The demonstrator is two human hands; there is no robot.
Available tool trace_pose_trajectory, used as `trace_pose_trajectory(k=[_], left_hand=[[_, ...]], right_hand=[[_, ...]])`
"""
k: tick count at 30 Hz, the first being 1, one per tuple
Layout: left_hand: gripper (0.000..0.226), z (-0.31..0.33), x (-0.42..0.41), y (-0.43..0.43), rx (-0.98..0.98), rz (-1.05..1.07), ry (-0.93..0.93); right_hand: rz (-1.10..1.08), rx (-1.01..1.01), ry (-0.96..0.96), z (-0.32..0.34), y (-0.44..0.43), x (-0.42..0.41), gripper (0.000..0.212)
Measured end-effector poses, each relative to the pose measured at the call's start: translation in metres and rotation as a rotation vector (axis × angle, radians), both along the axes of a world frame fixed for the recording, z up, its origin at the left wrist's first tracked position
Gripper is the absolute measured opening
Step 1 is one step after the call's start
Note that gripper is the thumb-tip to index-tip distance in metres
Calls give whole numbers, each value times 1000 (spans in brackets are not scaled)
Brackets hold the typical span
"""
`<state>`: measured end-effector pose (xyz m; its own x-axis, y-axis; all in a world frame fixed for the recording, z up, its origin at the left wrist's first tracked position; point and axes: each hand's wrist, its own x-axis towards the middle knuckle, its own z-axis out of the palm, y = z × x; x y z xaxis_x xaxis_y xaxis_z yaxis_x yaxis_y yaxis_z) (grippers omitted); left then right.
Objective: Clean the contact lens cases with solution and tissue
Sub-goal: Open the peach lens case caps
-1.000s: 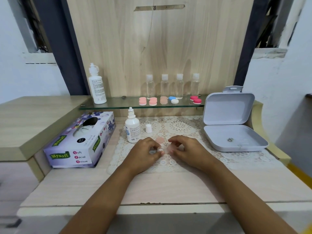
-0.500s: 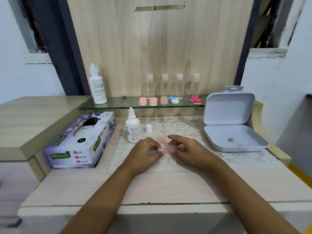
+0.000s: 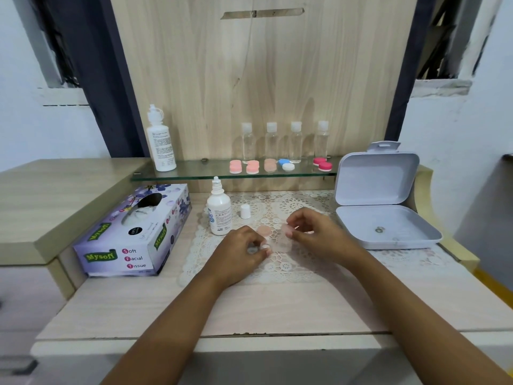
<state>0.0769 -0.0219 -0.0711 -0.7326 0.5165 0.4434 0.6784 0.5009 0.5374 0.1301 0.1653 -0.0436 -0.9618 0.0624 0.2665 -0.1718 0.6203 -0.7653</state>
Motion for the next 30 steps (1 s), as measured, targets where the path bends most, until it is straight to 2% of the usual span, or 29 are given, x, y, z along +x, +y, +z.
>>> trace_pose_trajectory(k=[6, 13, 20, 23, 25, 30], left_hand=[[22, -3, -1, 0, -37, 15, 20], [26, -4, -1, 0, -52, 26, 17], [26, -3, -1, -1, -50, 17, 7], [27, -2, 0, -1, -59, 24, 4], [29, -2, 0, -1, -73, 33, -4], [53, -3, 3, -2, -168, 70, 6]], right_hand=[[-95, 249, -19, 4, 4, -17, 10], [-104, 293, -25, -11, -1, -32, 20], [-113, 360, 24, -4, 0, -10, 34], [-77, 478, -44, -8, -4, -1, 44], [-70, 540, -61, -12, -6, -1, 43], [-107, 462, -15, -11, -8, 1, 32]])
